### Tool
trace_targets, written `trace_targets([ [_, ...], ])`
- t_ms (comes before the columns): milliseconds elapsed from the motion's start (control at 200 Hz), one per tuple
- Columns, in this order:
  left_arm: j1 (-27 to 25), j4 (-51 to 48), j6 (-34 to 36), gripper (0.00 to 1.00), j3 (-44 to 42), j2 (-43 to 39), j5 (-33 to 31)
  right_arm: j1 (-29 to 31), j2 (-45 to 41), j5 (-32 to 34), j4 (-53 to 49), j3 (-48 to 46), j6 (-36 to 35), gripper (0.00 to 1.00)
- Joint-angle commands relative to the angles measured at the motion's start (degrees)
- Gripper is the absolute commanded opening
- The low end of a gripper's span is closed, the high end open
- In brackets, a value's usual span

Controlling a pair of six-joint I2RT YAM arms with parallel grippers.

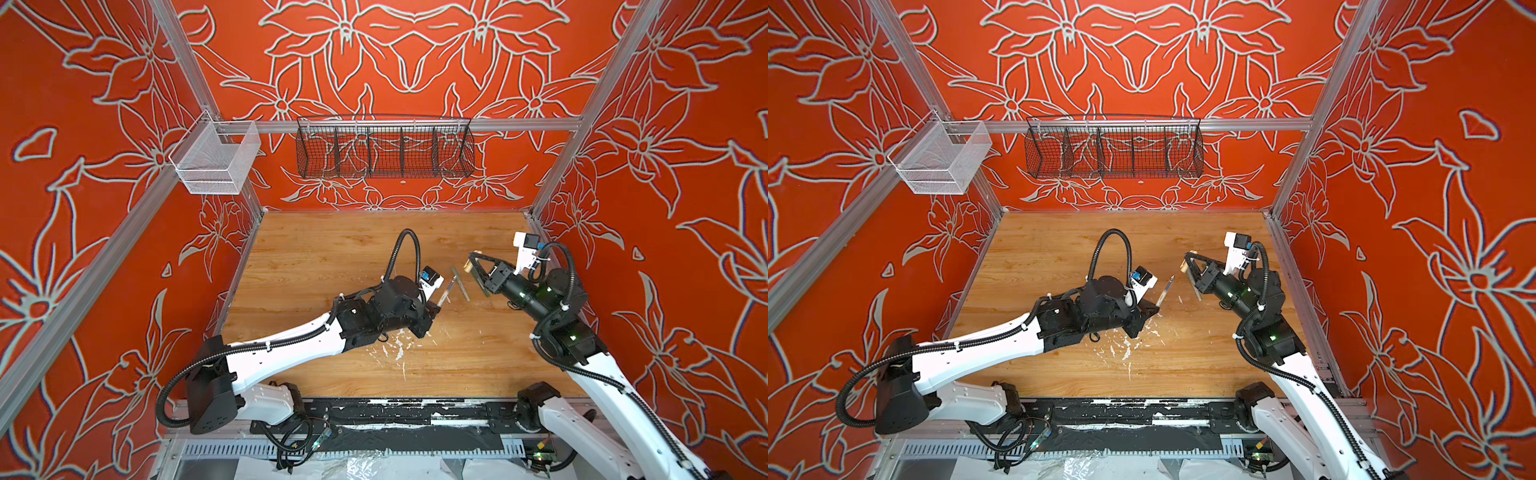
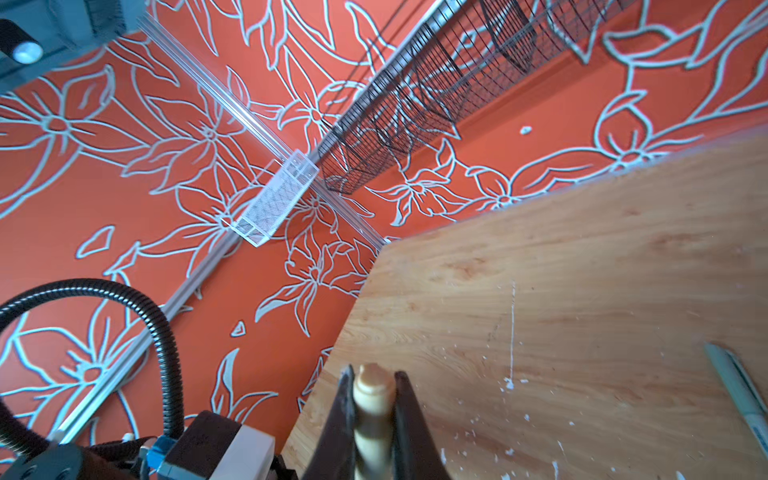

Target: Insert the pens into the pen caps

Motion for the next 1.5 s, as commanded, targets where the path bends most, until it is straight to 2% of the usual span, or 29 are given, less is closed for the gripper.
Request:
trace_targets([
  [0,0.15,3.11,2.63,0.00,-0.21,-1.23,3.42,-0.18,-0.25,-1.10,5.77,-0.29,2.67,0.00],
  [160,0.15,3.92,3.18,0.00,-0.44,-1.92,3.76,-0.18,-0.72,0.11,7.06,-1.36,2.42,0.00],
  [335,0.15,3.65,3.45,0.00,0.13,-1.91,3.94,-0.09,0.14,-2.21,6.85,-0.63,0.68,0.00],
  [816,0.50,2.29,3.41,0.00,2.27,-1.04,3.52,0.68,-0.49,-4.79,0.98,0.52,-4.18,0.00],
  [1256,1.46,1.83,2.73,0.00,3.22,1.11,4.75,0.97,-2.89,-4.37,3.33,-0.78,-3.47,0.00],
  [1496,1.55,1.72,2.74,0.00,4.02,2.03,5.28,1.14,-0.78,-7.14,1.82,0.99,-5.37,0.00],
])
